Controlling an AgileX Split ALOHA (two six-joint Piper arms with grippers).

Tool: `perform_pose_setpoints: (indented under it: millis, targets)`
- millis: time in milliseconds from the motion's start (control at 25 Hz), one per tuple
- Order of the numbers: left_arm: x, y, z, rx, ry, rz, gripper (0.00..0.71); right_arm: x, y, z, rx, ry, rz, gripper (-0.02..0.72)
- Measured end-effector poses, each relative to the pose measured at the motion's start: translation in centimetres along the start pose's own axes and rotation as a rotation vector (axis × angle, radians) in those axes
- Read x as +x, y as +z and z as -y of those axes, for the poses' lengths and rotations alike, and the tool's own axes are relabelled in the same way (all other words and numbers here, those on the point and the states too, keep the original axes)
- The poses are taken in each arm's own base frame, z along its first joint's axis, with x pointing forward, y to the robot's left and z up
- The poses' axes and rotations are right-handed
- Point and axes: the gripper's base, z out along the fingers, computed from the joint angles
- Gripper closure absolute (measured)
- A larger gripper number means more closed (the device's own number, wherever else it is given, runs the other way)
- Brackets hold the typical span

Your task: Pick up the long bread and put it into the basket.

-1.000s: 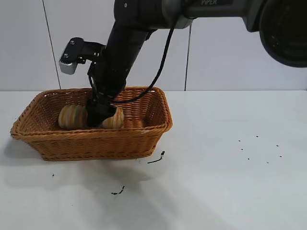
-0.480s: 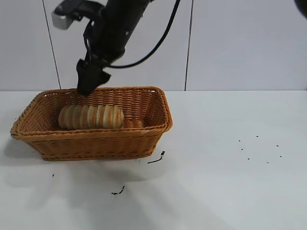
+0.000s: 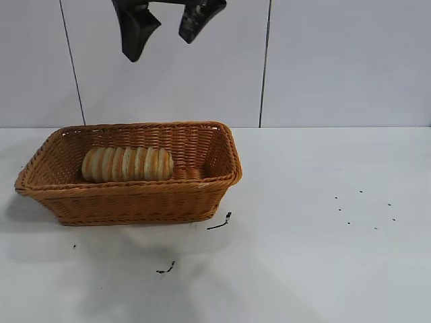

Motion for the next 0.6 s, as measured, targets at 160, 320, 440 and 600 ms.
perform_pose_setpoints:
  millis: [160,320,440,600]
  targets:
    - [0.0,0.0,0.0,0.000,0.000,0.000,0.017,0.9,-0.3,6.2,0.070,0.113,-0.004,0.014]
    - [0.0,0.0,0.0,0.000,0.000,0.000,0.017,2.8,-1.3,13.3,0.156,0.237,-0.017,0.014]
    - [0.0,0.0,0.0,0.000,0.000,0.000,0.017,4.7,-2.4,18.0,0.191,0.338,-0.031,0.014]
    - [0.0,0.0,0.0,0.000,0.000,0.000,0.017,7.1,-3.6,22.2,0.229,0.430,-0.053,0.014]
